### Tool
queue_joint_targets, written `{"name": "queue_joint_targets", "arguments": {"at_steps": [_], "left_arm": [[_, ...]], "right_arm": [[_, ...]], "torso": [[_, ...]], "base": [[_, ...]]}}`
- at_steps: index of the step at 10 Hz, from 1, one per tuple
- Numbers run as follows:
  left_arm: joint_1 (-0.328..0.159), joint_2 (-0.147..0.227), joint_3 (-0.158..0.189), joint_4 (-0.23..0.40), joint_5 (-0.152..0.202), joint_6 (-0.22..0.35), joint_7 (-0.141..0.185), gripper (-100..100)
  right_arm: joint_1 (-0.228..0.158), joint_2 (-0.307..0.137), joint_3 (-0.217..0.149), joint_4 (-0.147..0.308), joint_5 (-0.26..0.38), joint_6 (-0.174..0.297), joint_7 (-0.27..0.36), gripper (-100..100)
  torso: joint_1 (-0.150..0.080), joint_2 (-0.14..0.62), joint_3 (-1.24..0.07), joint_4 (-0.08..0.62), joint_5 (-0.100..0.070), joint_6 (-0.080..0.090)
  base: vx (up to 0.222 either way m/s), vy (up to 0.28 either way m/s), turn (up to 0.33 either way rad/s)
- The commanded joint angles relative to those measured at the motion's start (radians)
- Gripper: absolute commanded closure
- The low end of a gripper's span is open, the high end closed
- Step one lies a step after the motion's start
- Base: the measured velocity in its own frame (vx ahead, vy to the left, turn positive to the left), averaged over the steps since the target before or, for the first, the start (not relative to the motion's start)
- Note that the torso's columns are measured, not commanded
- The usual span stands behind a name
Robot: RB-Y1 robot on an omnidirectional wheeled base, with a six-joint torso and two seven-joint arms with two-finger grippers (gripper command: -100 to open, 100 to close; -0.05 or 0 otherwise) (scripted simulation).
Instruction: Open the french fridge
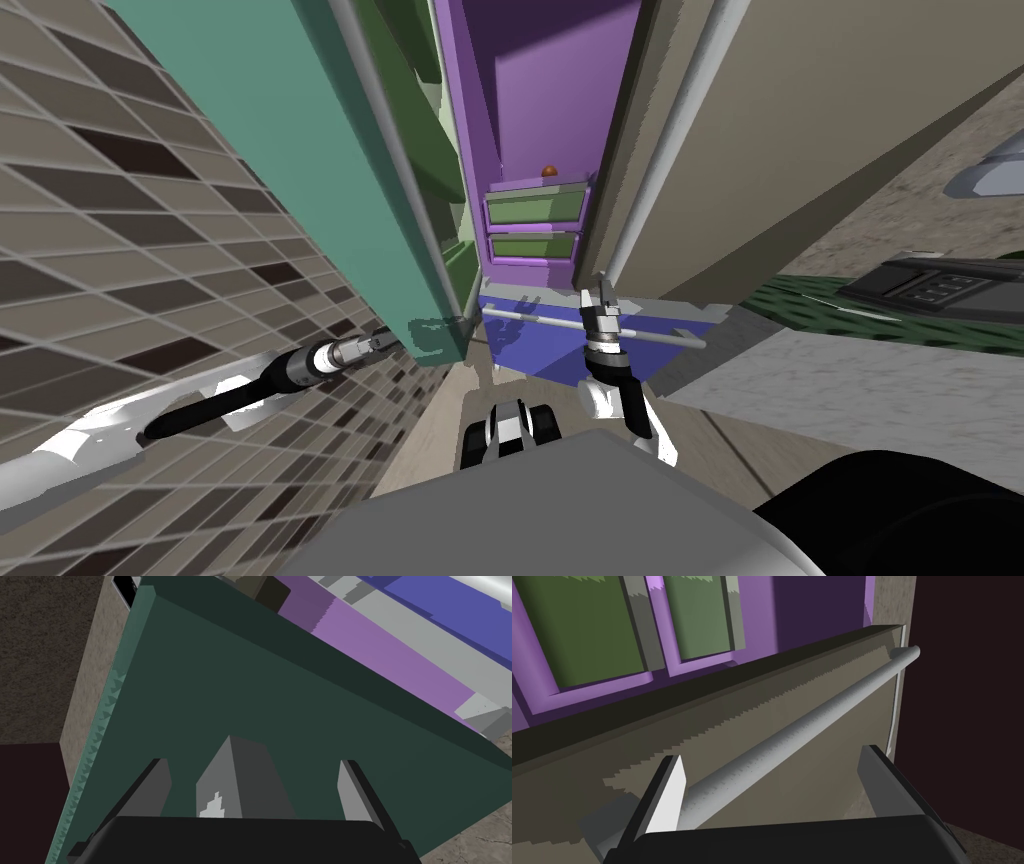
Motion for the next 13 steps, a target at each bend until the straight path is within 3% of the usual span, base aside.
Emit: {"name": "queue_joint_targets", "arguments": {"at_steps": [1, 2, 3, 5, 6, 8, 9, 11, 12, 13], "left_arm": [[-0.054, -0.007, -0.016, 0.080, -0.019, -0.063, 0.050, -100], [-0.054, -0.007, -0.016, 0.097, -0.019, -0.063, 0.050, -100], [-0.101, -0.015, -0.031, 0.137, -0.038, -0.113, 0.100, -100], [-0.107, -0.015, -0.031, 0.182, -0.038, -0.126, 0.101, -100], [-0.148, -0.022, -0.047, 0.214, -0.057, -0.174, 0.146, -100], [-0.160, -0.022, -0.047, 0.268, -0.057, -0.189, 0.152, -100], [-0.207, -0.029, -0.063, 0.295, -0.076, -0.230, 0.202, -100], [-0.213, -0.029, -0.063, 0.353, -0.076, -0.252, 0.203, -100], [-0.216, -0.031, -0.063, 0.338, -0.077, -0.246, 0.205, -100], [-0.216, -0.031, -0.064, 0.341, -0.078, -0.248, 0.206, 0]], "right_arm": [[0.000, 0.000, 0.000, 0.000, 0.000, 0.000, 0.000, 0], [0.000, 0.000, 0.000, 0.000, 0.000, 0.000, 0.000, 0], [0.000, 0.000, 0.000, 0.000, 0.000, 0.000, 0.000, 0], [0.000, 0.000, 0.000, 0.000, 0.000, 0.000, 0.000, 0], [0.000, 0.000, 0.000, 0.000, 0.000, 0.000, 0.000, 0], [0.000, 0.000, 0.000, 0.000, 0.000, 0.000, 0.000, 0], [0.000, 0.000, 0.000, 0.000, 0.000, 0.000, 0.000, 0], [0.000, 0.000, 0.000, 0.000, 0.000, 0.000, 0.000, 0], [0.000, 0.000, 0.000, 0.000, 0.000, 0.000, 0.000, 0], [0.000, 0.000, 0.000, 0.000, 0.000, 0.000, 0.000, 0]], "torso": [[-0.002, 0.001, 0.000, 0.000, 0.000, 0.000], [-0.002, 0.001, 0.000, 0.000, -0.001, 0.000], [0.000, 0.000, 0.000, 0.000, 0.000, 0.000], [-0.002, 0.001, 0.001, 0.000, -0.001, 0.000], [-0.001, 0.001, 0.000, 0.000, 0.000, 0.000], [-0.002, 0.001, 0.001, 0.000, -0.001, 0.000], [0.000, 0.000, 0.000, 0.000, 0.000, 0.000], [-0.002, 0.003, 0.002, 0.002, -0.001, -0.001], [-0.001, 0.003, 0.002, 0.001, -0.001, -0.001], [0.000, 0.002, 0.001, 0.001, 0.000, 0.000]], "base": [[-0.031, -0.068, 0.020], [-0.013, -0.031, -0.006], [-0.033, -0.057, 0.027], [-0.026, -0.052, 0.013], [-0.037, -0.070, 0.028], [-0.031, -0.049, 0.010], [-0.037, -0.057, 0.031], [-0.027, -0.052, 0.007], [0.000, -0.012, 0.002], [0.000, 0.000, 0.000]]}}
